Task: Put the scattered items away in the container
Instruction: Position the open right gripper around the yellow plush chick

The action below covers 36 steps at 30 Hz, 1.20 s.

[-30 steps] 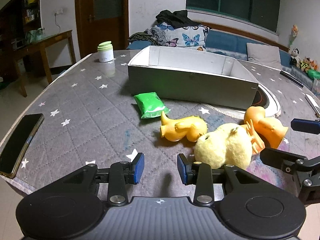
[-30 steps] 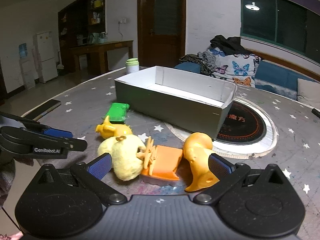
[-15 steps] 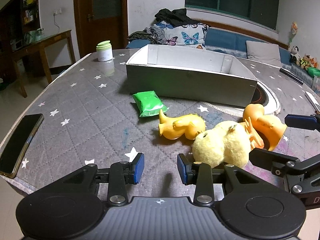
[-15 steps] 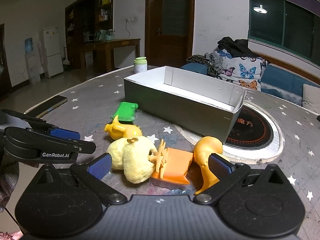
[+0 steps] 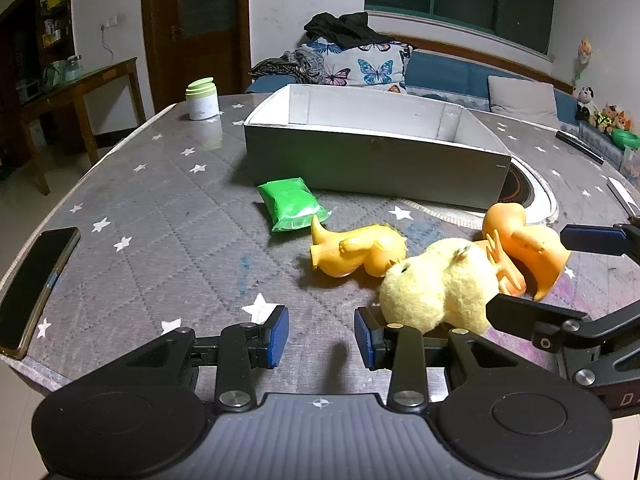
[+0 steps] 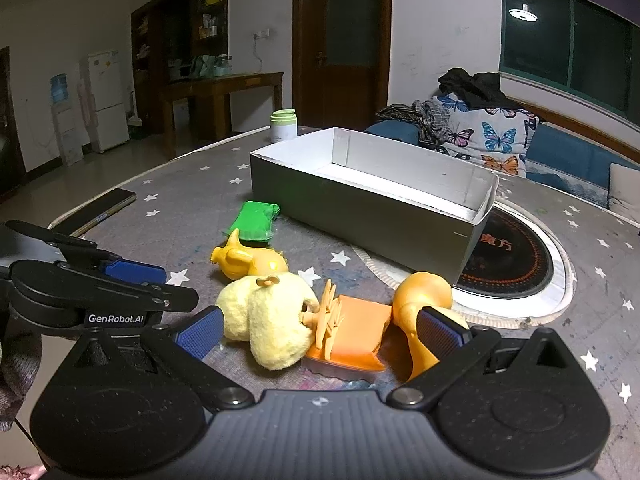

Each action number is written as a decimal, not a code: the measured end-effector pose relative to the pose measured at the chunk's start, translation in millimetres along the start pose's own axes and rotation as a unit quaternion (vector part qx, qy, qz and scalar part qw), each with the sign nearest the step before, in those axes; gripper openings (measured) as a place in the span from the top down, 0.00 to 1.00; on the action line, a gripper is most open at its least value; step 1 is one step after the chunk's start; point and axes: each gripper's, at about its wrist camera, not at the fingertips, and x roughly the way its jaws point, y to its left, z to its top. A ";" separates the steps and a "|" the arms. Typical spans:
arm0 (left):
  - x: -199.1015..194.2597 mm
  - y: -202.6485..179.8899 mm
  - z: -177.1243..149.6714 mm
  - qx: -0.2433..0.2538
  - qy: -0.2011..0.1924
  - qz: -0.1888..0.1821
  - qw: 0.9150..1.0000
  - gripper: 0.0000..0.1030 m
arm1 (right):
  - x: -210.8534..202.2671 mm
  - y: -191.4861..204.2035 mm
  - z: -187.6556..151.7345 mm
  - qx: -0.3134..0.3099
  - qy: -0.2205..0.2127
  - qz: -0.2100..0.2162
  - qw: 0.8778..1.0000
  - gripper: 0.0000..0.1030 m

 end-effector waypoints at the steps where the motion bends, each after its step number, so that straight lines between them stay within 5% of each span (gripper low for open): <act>1: 0.5 -0.4 0.0 0.001 0.001 0.000 1.000 0.62 | 0.8 0.0 0.0 0.000 0.001 0.000 1.000 0.00; 36: 10.4 -10.9 2.4 0.026 0.023 -0.013 0.999 0.62 | 12.8 -9.8 2.4 0.016 0.020 0.010 1.000 0.00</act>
